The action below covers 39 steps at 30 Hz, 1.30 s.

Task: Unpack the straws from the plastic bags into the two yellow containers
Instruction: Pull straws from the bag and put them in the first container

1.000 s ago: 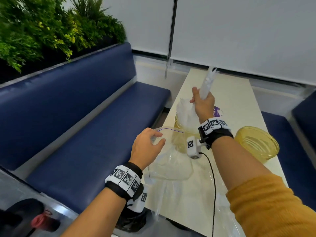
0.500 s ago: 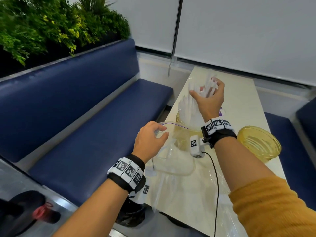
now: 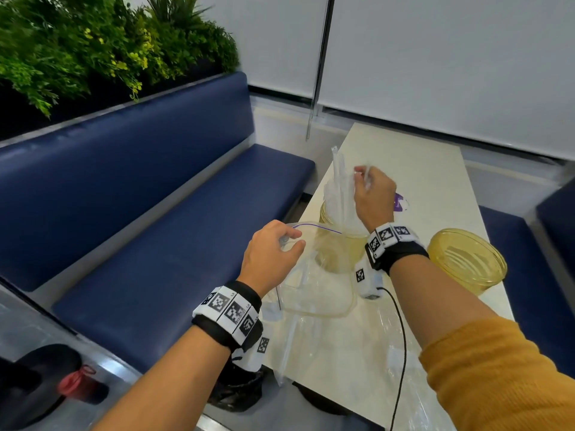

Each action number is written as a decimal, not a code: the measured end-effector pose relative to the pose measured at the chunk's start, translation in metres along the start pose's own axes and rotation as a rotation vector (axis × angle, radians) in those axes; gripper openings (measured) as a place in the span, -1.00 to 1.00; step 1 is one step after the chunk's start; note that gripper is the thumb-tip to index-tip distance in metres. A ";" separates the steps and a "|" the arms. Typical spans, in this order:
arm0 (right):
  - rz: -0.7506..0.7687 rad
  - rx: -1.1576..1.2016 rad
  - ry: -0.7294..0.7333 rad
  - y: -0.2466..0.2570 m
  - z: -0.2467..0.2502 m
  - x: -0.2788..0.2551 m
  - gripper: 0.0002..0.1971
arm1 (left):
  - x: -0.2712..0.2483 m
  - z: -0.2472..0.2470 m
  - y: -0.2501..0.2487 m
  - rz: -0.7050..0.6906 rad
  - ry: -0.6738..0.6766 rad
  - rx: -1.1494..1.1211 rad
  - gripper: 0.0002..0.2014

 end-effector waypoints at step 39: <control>0.054 -0.460 0.526 0.102 0.009 -0.078 -0.67 | -0.031 0.000 -0.024 -0.074 0.067 -0.053 -0.48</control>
Point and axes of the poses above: each hand's wrist, its own x-axis towards the middle knuckle, its own z-axis out of the back of the hand, y = z × x, the point moved 5 cm from there along x, towards the middle knuckle
